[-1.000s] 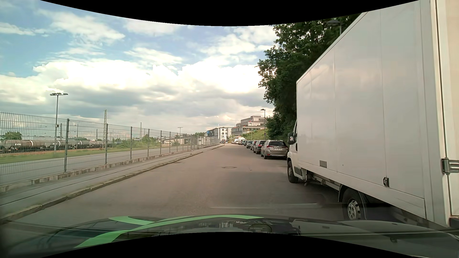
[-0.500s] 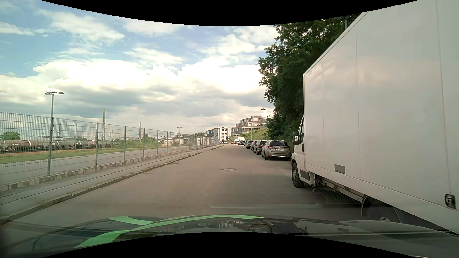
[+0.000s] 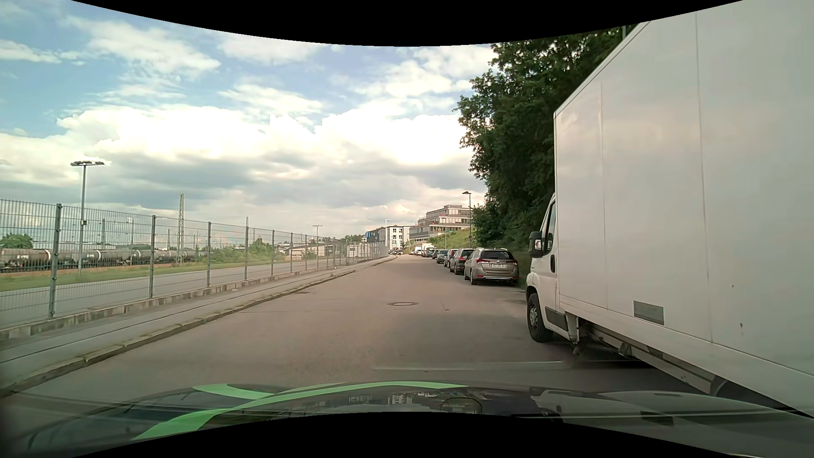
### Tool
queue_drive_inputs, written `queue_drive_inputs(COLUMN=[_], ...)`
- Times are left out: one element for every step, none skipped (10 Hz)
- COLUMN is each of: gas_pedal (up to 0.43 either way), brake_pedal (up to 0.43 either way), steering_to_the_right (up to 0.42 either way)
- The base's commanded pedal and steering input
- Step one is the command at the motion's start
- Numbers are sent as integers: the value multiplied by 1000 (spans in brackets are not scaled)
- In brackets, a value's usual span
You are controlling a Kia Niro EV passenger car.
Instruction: Follow the waypoints while adhering to traffic rules and regulations
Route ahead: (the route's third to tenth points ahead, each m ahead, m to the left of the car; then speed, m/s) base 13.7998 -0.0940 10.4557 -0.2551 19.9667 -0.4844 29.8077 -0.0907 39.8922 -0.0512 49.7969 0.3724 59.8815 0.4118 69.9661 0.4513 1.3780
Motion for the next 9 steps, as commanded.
queue_drive_inputs(gas_pedal=[0,0,0,0,0,0,0,0,0], brake_pedal=[122,159,177,213,201,171,104,73,79], steering_to_the_right=[6,6,6,6,6,6,6,6,7])
